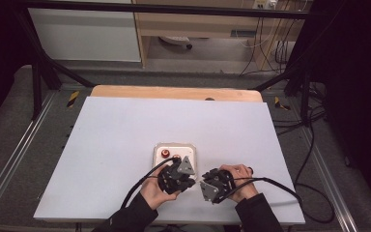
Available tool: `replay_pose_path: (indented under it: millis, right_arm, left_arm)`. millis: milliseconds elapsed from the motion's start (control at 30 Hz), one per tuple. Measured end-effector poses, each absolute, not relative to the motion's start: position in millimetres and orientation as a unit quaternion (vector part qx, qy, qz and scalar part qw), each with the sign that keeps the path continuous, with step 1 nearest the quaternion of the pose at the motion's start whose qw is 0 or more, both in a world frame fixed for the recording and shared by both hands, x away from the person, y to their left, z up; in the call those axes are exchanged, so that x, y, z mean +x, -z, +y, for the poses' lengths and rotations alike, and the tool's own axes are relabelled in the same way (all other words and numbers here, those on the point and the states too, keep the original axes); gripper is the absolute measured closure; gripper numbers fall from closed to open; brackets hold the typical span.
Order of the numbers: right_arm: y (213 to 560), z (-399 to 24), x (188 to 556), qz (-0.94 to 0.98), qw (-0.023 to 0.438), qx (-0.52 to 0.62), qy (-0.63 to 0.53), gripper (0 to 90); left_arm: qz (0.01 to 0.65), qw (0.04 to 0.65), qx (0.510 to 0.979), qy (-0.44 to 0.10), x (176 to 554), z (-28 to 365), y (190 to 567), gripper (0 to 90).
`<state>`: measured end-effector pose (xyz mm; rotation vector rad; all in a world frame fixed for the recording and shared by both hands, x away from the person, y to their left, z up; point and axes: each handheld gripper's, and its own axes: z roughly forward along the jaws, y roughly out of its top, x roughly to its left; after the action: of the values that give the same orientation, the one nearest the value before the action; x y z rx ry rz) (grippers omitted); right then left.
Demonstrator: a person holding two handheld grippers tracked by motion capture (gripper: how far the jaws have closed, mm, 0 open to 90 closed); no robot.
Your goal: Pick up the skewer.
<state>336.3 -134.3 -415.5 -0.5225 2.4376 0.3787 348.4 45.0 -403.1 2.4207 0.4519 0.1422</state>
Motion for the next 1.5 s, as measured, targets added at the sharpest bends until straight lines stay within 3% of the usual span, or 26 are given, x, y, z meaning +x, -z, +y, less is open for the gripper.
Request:
replay_pose_path:
  millis: [467, 667, 733, 1033, 1333, 1500]
  right_arm:
    - [411, -133, 335, 0.911, 0.317, -0.232, -0.127, 88.7]
    - [405, -132, 334, 0.907, 0.329, -0.233, -0.121, 88.7]
    - [404, -130, 333, 0.906, 0.332, -0.236, -0.112, 88.6]
    - [403, -116, 333, 0.896, 0.349, -0.262, -0.084, 88.5]
    - [405, -112, 330, 0.892, 0.355, -0.269, -0.079, 88.2]
    - [403, -113, 332, 0.903, 0.342, -0.24, -0.101, 79.3]
  left_arm:
    - [0.175, 0.33, 0.926, -0.052, 351, 47, 402, 87.7]
    - [0.187, 0.306, 0.932, -0.04, 356, 57, 394, 74.1]
    - [0.191, 0.287, 0.938, -0.037, 358, 58, 393, 74.0]
    - [0.19, 0.231, 0.954, -0.013, 361, 51, 396, 81.7]
    - [0.194, 0.229, 0.954, -0.025, 359, 46, 400, 88.1]
    - [0.196, 0.238, 0.951, -0.033, 357, 52, 400, 88.4]
